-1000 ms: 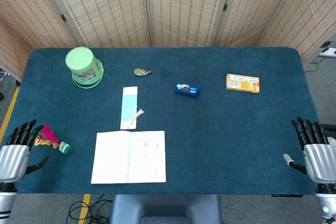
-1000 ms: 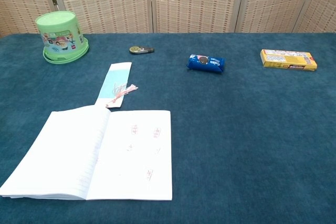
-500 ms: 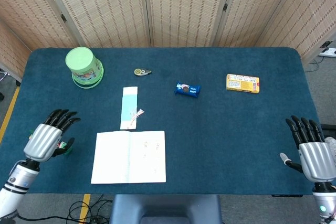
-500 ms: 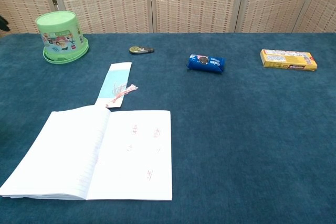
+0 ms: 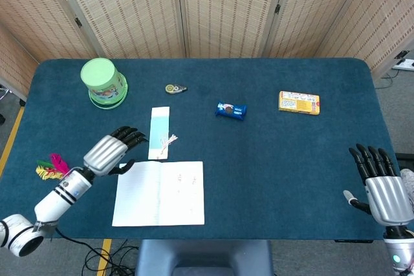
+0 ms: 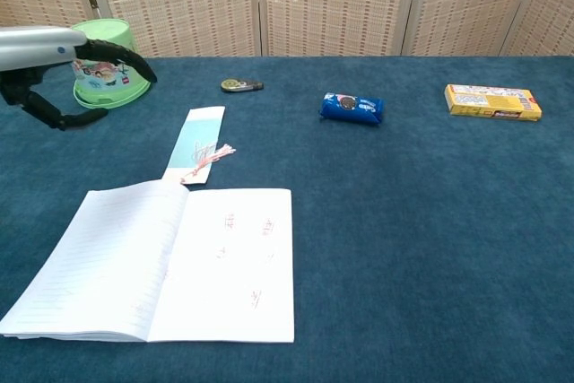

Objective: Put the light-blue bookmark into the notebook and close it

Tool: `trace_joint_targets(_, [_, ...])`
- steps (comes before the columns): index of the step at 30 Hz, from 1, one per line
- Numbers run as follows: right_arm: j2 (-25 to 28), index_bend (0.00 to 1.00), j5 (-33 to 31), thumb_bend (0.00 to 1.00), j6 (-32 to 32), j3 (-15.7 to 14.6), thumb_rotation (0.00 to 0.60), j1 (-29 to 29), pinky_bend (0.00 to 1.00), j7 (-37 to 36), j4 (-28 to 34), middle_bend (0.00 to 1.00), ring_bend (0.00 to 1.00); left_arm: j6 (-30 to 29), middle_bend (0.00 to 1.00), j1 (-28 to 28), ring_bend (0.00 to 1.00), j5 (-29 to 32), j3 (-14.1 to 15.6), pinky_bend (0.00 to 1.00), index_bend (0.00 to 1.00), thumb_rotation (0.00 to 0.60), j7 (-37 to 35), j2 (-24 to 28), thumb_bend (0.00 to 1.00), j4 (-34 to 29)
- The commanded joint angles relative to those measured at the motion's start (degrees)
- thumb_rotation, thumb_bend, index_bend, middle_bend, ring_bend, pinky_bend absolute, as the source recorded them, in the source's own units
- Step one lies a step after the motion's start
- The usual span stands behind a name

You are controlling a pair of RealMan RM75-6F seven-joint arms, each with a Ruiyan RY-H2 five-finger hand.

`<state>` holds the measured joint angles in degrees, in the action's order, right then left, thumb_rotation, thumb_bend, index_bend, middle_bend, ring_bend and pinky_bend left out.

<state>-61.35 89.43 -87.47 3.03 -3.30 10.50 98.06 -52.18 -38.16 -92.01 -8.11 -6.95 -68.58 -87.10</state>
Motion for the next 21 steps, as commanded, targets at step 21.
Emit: trace_joint_targets(21, [1.6,0.04,-1.2,0.13,0.4,0.4,0.6,0.0,0.0,0.5,1.0,0.05,0.0,18.0,0.18,-14.2,0.08,23.6,-3.7,0.13,0.21,0.362,10.0,-15.4,0.52,15.3])
